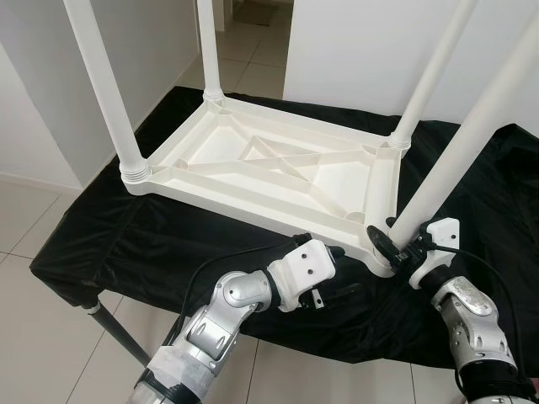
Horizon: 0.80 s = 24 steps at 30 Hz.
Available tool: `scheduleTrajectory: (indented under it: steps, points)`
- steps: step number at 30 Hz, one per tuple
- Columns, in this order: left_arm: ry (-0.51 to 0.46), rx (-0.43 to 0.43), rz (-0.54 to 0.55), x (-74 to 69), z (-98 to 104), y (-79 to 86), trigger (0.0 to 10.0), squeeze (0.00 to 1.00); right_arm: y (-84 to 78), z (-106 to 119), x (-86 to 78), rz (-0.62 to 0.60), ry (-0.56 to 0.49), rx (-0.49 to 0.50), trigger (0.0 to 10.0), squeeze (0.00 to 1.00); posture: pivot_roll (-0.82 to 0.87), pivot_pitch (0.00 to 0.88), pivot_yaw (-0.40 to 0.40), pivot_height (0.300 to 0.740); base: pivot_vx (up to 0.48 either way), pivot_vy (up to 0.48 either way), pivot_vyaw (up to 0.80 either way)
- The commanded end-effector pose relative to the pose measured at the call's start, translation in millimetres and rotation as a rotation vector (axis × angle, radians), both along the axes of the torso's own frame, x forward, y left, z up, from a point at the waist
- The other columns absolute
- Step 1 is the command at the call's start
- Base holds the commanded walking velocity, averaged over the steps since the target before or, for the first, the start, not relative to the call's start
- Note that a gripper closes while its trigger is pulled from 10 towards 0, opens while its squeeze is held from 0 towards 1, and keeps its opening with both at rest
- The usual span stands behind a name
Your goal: Building children table
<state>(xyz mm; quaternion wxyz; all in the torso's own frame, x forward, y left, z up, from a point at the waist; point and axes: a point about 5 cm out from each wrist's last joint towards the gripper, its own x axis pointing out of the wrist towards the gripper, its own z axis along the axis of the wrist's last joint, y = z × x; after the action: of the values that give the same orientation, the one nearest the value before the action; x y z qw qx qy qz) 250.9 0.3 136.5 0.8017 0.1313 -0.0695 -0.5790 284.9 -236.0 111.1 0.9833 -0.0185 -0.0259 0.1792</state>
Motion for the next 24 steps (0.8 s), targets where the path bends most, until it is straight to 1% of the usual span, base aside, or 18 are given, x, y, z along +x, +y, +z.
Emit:
scheduleTrajectory:
  steps: [1,3,4,5,6,8,9,11,12,13,14,16,18,19,20,22,23,24]
  points:
    - [-0.010,0.000,0.019,0.0,1.8,-0.6,10.0,0.00,4.5,-3.1,-0.5,-0.032,0.013,0.032,10.0,0.00,-0.08,0.000,-0.025,0.740,0.000,0.000,0.00]
    - [-0.011,0.002,0.020,0.3,1.7,-0.3,10.0,0.00,13.4,2.6,1.4,-0.124,-0.017,0.048,10.0,0.00,-0.08,0.000,-0.027,0.740,0.000,0.000,0.00]
    - [-0.011,0.002,0.020,0.3,1.7,-0.3,10.0,0.00,13.4,2.6,1.4,-0.124,-0.017,0.048,10.0,0.00,-0.08,0.000,-0.027,0.740,0.000,0.000,0.00]
    - [-0.011,0.002,0.021,0.6,1.6,0.1,10.0,0.00,15.7,4.4,2.1,-0.197,-0.022,0.075,10.0,0.00,-0.08,0.000,-0.026,0.740,0.000,0.000,0.00]
    - [-0.011,0.002,0.021,0.6,1.6,0.1,10.0,0.00,15.7,4.4,2.1,-0.197,-0.022,0.075,10.0,0.00,-0.08,0.000,-0.026,0.740,0.000,0.000,0.00]
    - [-0.010,0.003,0.021,0.5,1.6,0.2,10.0,0.00,17.9,5.2,2.2,-0.321,-0.023,0.086,10.0,0.00,-0.08,0.000,-0.023,0.740,0.000,0.000,0.00]
    - [-0.010,0.003,0.021,0.5,1.6,0.2,10.0,0.00,17.9,5.2,2.2,-0.321,-0.023,0.086,10.0,0.00,-0.08,0.000,-0.023,0.740,0.000,0.000,0.00]
    - [-0.006,0.003,0.013,-1.0,1.1,-0.8,10.0,0.00,17.6,3.8,1.3,-0.470,-0.001,0.124,10.0,0.00,-0.08,0.000,-0.022,0.740,0.000,0.000,0.00]
    - [-0.006,0.003,0.013,-1.0,1.1,-0.8,10.0,0.00,17.6,3.8,1.3,-0.470,-0.001,0.124,10.0,0.00,-0.08,0.000,-0.022,0.740,0.000,0.000,0.00]
    - [-0.003,0.003,0.010,-1.5,0.7,-1.1,10.0,0.00,19.3,3.3,0.7,-0.514,0.006,0.140,10.0,0.00,-0.08,0.000,-0.022,0.740,0.000,0.000,0.00]
    - [-0.003,0.003,0.010,-1.5,0.7,-1.1,10.0,0.00,19.3,3.3,0.7,-0.514,0.006,0.140,10.0,0.00,-0.08,0.000,-0.022,0.740,0.000,0.000,0.00]
    - [-0.002,0.004,0.009,-1.5,0.7,-0.8,10.0,0.00,25.4,3.3,-1.4,-0.615,0.002,0.164,10.0,0.00,-0.08,0.000,-0.025,0.740,0.000,0.000,0.00]
    - [-0.002,0.004,0.009,-1.5,0.7,-0.8,10.0,0.00,25.4,3.3,-1.4,-0.615,0.002,0.164,10.0,0.00,-0.08,0.000,-0.025,0.740,0.000,0.000,0.00]
    - [-0.004,0.003,0.014,-0.6,1.0,-0.4,10.0,0.00,28.8,1.4,-2.5,-0.708,0.013,0.180,10.0,0.00,-0.08,0.000,-0.028,0.740,0.000,0.000,0.00]
    - [-0.005,0.003,0.018,0.0,1.1,-0.1,10.0,0.00,30.8,-0.1,-3.5,-0.774,0.024,0.189,10.0,0.00,-0.08,0.000,-0.028,0.740,0.000,0.000,0.00]
    - [-0.005,0.003,0.018,0.0,1.1,-0.1,10.0,0.00,30.8,-0.1,-3.5,-0.774,0.024,0.189,10.0,0.00,-0.08,0.000,-0.028,0.740,0.000,0.000,0.00]
    - [-0.005,0.000,0.023,0.5,1.5,-0.1,10.0,0.00,36.7,-1.5,-4.2,-0.842,0.034,0.214,10.0,0.00,-0.07,0.000,-0.034,0.740,0.000,0.000,0.00]
    - [-0.005,0.000,0.023,0.5,1.5,-0.1,10.0,0.00,36.7,-1.5,-4.2,-0.842,0.034,0.214,10.0,0.00,-0.07,0.000,-0.034,0.740,0.000,0.000,0.00]
